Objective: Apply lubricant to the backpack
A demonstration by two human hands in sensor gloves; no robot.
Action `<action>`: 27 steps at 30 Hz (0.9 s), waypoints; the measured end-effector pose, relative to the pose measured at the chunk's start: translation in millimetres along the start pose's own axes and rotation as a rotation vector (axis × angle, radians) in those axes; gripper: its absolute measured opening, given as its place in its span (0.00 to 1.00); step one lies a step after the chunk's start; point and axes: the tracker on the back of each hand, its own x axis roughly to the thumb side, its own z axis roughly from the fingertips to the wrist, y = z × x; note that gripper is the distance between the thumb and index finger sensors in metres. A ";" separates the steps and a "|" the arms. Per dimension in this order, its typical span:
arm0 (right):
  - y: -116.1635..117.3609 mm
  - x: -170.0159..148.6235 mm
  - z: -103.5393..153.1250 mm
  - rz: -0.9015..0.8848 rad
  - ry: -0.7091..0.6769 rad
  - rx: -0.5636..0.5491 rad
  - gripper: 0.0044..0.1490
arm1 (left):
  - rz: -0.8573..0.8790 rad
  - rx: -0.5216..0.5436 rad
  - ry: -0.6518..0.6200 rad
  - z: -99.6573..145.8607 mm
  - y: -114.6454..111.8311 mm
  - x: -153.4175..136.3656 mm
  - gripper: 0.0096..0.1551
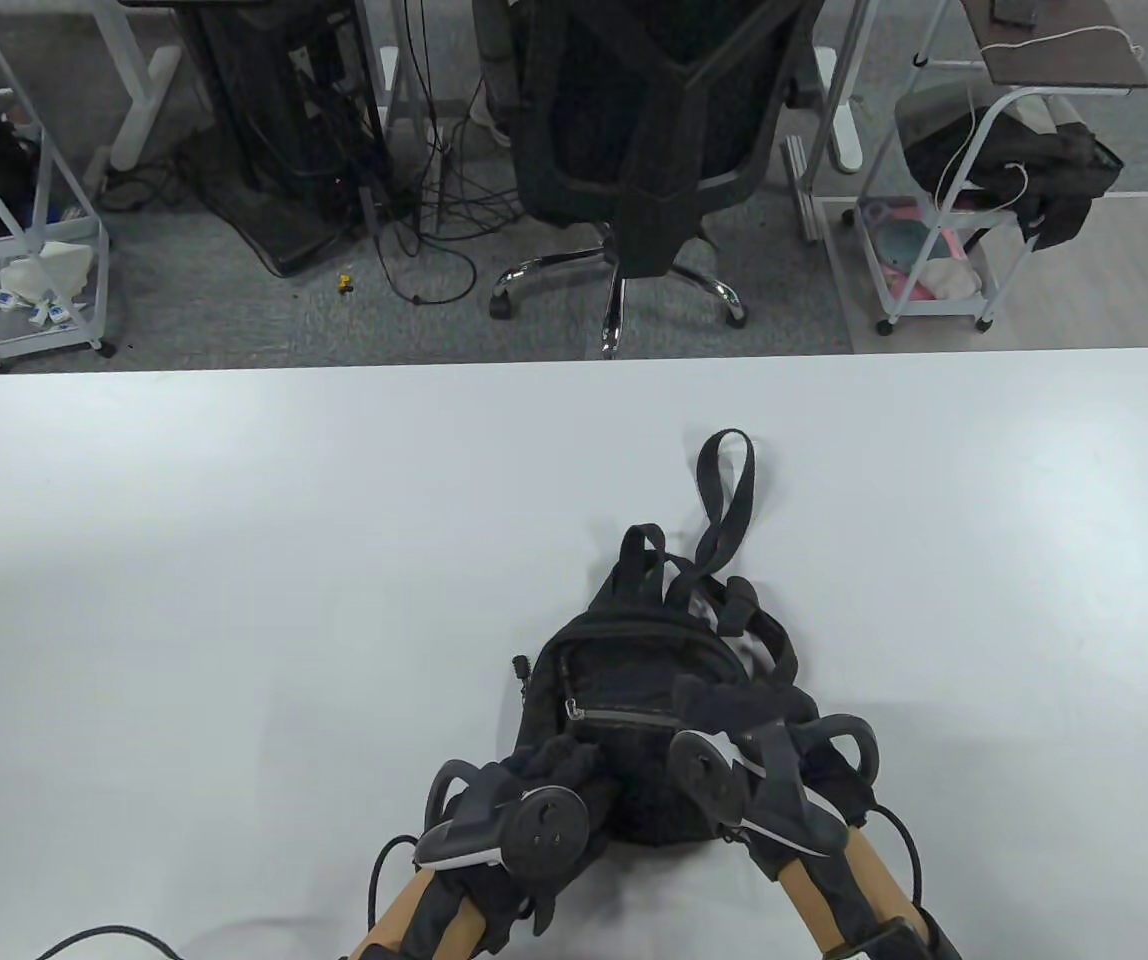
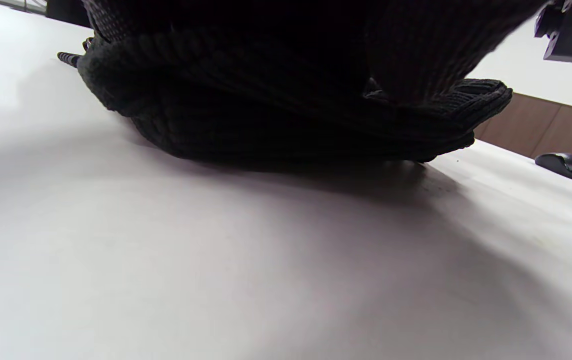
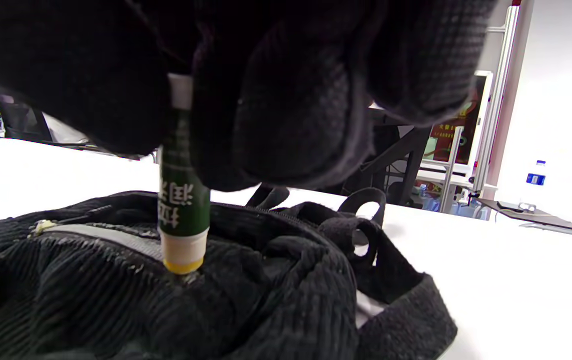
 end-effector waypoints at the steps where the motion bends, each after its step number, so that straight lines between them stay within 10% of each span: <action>1: 0.9 0.0 -0.1 -0.001 0.000 0.001 0.28 | -0.001 0.000 0.000 -0.1 0.1 0.1 0.35; 27: 8.5 11.9 1.3 -0.016 -0.027 -0.041 0.27 | -0.020 -0.008 0.003 -0.4 -1.0 1.4 0.36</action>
